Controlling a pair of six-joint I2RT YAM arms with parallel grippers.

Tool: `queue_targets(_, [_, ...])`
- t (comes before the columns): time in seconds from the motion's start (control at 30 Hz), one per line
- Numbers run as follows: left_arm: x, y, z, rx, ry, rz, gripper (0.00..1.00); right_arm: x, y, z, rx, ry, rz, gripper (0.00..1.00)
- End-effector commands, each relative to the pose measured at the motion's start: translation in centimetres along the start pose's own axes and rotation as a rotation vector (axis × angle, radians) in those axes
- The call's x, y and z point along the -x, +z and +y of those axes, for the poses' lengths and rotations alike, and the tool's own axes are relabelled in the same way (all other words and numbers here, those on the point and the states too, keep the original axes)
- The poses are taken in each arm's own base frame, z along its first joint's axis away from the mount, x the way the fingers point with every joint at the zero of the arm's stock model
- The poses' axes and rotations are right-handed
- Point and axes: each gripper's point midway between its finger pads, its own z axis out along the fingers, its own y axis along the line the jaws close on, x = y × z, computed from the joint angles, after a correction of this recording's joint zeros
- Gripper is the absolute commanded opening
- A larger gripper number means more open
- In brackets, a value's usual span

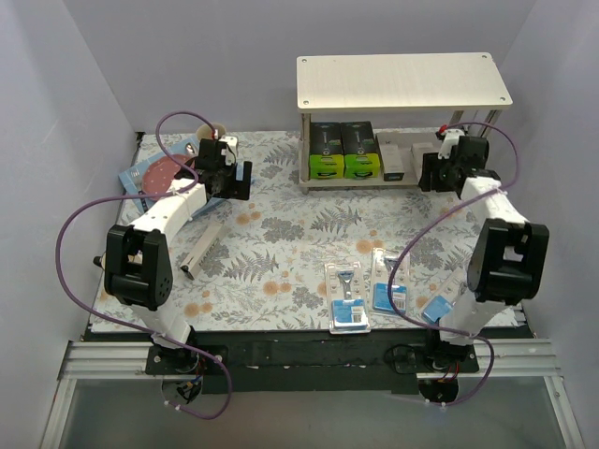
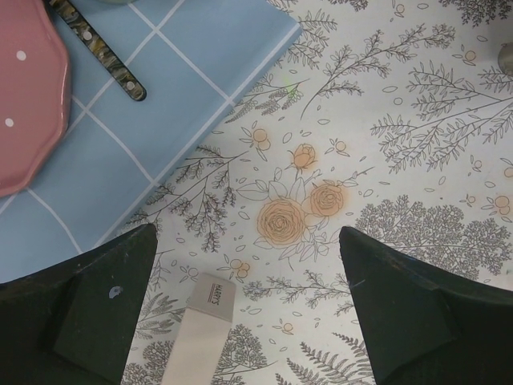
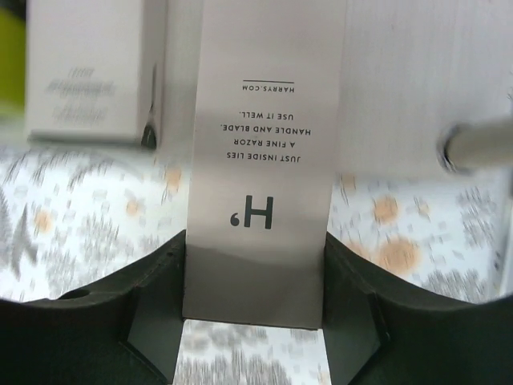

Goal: Place and organize the shaving razors onto the shelf

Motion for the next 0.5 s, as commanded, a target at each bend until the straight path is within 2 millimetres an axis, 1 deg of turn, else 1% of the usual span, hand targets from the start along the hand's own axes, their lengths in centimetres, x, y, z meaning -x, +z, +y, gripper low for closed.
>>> queue_targets(0.0, [2.5, -1.9, -0.5, -0.042, 0.003, -0.092, 0.98, -0.5, -6.5, 2.6, 0.087, -0.099, -0.058, 0.54])
queue_targets(0.03, [2.8, -2.0, -0.7, -0.053, 0.006, -0.099, 0.98, -1.3, -7.3, 3.0, 0.099, -0.112, -0.059, 0.53])
queue_targets(0.07, [2.8, -1.9, -0.8, -0.057, 0.007, -0.099, 0.98, -1.1, -9.3, 3.9, 0.124, -0.151, -0.102, 0.53])
queue_targets(0.1, [3.1, -2.1, -0.8, -0.059, 0.006, -0.106, 0.98, -3.3, -9.7, 4.8, 0.160, -0.168, -0.070, 0.52])
queue_targets(0.13, [3.4, -2.4, -1.1, -0.079, 0.009, -0.113, 0.98, -4.7, -10.4, 5.8, 0.200, -0.189, -0.045, 0.52])
queue_targets(0.17, [3.2, -2.6, -1.1, -0.084, 0.024, -0.106, 0.98, -5.1, -11.8, 7.2, 0.251, -0.229, -0.059, 0.51])
queue_targets(0.2, [3.4, -3.0, -1.9, -0.130, 0.039, -0.111, 0.98, -6.1, -12.1, 8.8, 0.309, -0.334, -0.054, 0.51])
queue_targets(0.23, [3.6, -3.6, -2.2, -0.151, 0.046, -0.118, 0.98, -8.6, -12.4, 10.4, 0.383, -0.368, -0.002, 0.52])
queue_targets(0.27, [3.5, -4.0, -2.6, -0.177, 0.056, -0.118, 0.98, -9.2, -13.3, 12.7, 0.489, -0.447, -0.016, 0.52])
queue_targets(0.3, [3.4, -4.2, -2.7, -0.189, 0.061, -0.117, 0.98, -10.1, -13.7, 15.6, 0.587, -0.602, -0.027, 0.52])
queue_targets(0.33, [3.0, -4.3, -2.8, -0.195, 0.063, -0.108, 0.98, -10.9, -14.1, 17.2, 0.648, -0.687, -0.029, 0.52])
queue_targets(0.37, [2.9, -4.9, -3.0, -0.209, 0.071, -0.110, 0.98, -11.7, -14.6, 19.0, 0.721, -0.758, -0.027, 0.53])
queue_targets(0.4, [2.9, -5.1, -3.0, -0.209, 0.077, -0.114, 0.98, -12.6, -15.3, 21.7, 0.811, -0.866, -0.032, 0.53])
queue_targets(0.43, [2.4, -5.1, -2.9, -0.209, 0.080, -0.108, 0.98, -13.0, -15.3, 22.9, 0.856, -0.982, -0.060, 0.54])
queue_targets(0.47, [2.5, -5.5, -2.8, -0.204, 0.083, -0.116, 0.98, -13.3, -14.9, 24.1, 0.898, -1.043, -0.048, 0.54])
